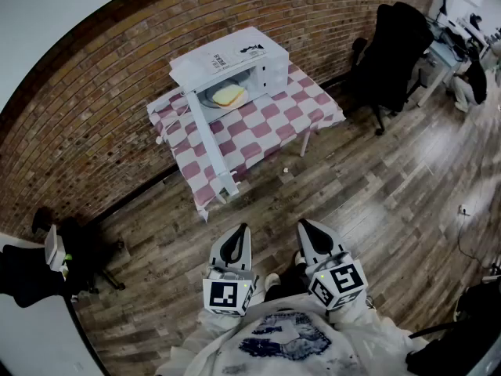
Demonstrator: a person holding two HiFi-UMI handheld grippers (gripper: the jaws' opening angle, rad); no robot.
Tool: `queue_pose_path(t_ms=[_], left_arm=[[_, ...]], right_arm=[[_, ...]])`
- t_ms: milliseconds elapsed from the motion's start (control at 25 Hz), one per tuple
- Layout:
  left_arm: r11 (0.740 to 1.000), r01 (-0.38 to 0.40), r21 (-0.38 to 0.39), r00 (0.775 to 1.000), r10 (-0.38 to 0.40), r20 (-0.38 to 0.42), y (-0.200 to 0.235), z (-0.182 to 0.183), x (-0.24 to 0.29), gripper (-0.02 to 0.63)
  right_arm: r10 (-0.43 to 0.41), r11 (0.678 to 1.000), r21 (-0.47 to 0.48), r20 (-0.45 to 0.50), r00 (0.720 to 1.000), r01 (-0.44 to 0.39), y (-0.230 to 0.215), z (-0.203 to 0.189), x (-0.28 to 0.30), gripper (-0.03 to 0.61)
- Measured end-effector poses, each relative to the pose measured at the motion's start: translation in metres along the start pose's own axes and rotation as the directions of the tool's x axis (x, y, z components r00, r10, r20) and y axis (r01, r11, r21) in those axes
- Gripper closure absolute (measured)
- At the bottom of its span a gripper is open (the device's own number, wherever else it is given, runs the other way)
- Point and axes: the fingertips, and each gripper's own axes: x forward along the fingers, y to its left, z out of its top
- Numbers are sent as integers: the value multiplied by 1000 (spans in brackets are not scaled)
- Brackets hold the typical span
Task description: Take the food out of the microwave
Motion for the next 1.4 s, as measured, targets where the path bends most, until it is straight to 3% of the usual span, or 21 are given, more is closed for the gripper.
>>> queue_pose_path(t_ms=[560,1040,1400], left_arm=[[998,-48,47,999,49,-15,-54,9,4,606],[993,-108,44,994,108,2,-114,12,35,606],[992,-118,55,993,118,3,-146,9,46,606]], right_arm=[[92,996,2,11,996,-92,-15,8,-32,565],[163,986,18,29,986,-164,-77,22,-67,565],[165,985,49,46,985,-167,-116,24,-88,565]])
